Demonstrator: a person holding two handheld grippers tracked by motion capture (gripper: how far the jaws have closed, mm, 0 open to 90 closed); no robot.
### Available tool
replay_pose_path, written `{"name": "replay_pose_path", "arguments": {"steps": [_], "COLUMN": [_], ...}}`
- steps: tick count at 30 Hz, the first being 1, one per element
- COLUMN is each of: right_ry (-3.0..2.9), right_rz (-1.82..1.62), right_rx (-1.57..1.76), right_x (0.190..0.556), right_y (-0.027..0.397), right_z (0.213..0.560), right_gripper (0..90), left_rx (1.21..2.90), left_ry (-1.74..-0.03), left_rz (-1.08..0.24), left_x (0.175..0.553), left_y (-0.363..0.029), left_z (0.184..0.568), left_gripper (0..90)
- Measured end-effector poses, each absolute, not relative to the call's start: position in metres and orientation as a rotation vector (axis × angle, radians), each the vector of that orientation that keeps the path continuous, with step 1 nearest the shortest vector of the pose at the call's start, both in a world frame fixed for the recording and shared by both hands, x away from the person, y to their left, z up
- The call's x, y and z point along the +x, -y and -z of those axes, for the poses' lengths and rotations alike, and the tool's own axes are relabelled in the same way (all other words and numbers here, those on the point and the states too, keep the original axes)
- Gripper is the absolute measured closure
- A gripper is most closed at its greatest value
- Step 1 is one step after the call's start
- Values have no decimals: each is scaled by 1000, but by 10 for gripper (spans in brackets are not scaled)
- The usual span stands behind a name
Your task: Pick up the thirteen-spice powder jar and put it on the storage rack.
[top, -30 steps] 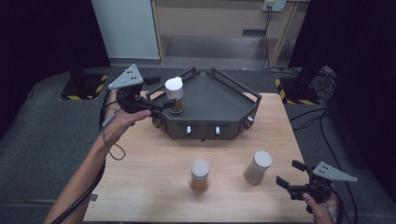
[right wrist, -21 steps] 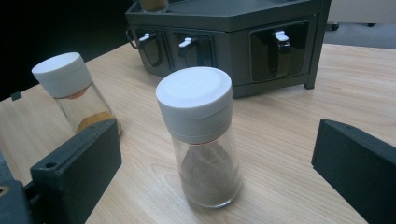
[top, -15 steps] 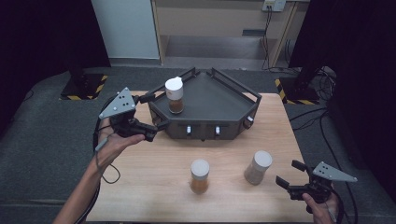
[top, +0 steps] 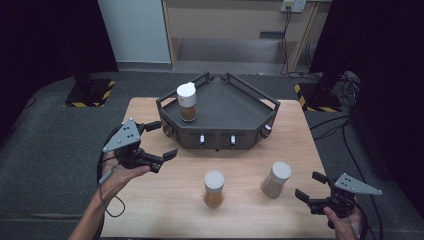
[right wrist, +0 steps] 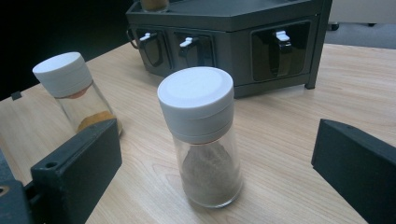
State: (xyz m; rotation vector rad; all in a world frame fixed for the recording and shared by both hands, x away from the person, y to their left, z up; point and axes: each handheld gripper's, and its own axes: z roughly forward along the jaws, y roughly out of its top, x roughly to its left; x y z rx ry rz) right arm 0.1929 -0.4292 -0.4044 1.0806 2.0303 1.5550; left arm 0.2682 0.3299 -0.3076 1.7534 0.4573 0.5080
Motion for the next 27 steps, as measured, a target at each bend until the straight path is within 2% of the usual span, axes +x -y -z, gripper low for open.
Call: {"name": "replay_pose_path", "arguments": {"steps": [27], "right_ry": [-2031], "right_rz": [-1552], "right_rx": [1081], "right_x": [192], "right_y": [428], "right_z": [404], "right_gripper": [20], "left_rx": [1803], "left_ry": [-563], "left_rz": [-514], "left_x": [236], "left_y": [-343], "left_z": [377], "left_gripper": [34]}}
